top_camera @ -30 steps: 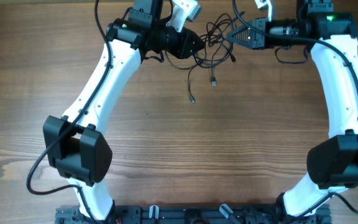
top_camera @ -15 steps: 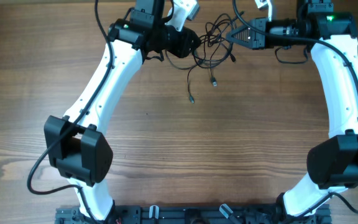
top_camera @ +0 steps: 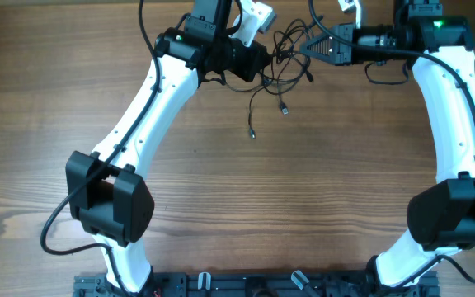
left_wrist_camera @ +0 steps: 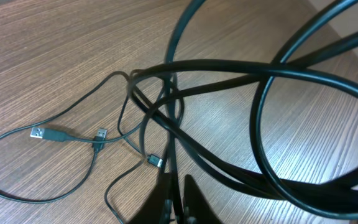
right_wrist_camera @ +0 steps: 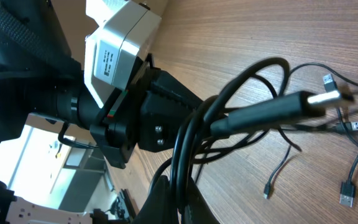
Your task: Untangle cables
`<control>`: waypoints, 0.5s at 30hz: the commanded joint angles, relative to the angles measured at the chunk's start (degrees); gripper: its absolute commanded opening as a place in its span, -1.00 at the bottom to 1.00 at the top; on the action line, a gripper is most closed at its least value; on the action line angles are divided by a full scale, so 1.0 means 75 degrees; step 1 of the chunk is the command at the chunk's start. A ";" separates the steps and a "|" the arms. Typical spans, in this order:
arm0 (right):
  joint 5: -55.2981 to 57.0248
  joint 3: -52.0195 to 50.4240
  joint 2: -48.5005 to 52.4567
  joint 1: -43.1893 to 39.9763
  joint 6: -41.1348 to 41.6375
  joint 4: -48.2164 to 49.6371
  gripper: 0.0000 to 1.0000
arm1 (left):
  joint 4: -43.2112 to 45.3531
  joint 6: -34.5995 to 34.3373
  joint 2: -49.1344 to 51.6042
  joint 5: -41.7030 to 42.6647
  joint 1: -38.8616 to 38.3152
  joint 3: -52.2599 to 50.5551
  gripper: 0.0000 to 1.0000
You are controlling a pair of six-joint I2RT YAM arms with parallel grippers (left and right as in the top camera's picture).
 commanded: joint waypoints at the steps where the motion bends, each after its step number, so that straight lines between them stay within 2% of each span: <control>1: -0.0321 0.0026 -0.0303 0.0017 -0.0184 0.0012 -0.91 | -0.0003 0.0000 0.0102 -0.0376 0.0000 0.0020 -0.92; 5: -0.0166 0.0026 -0.0303 0.0017 -0.0172 -0.0003 -0.91 | 0.0023 -0.0262 0.0099 -0.0927 0.0050 0.0020 -0.92; 15: 0.2806 0.0026 -0.0300 0.0017 0.1070 -0.0067 -0.91 | 0.0032 -0.0595 -0.0143 -0.1052 0.0912 0.0020 -0.92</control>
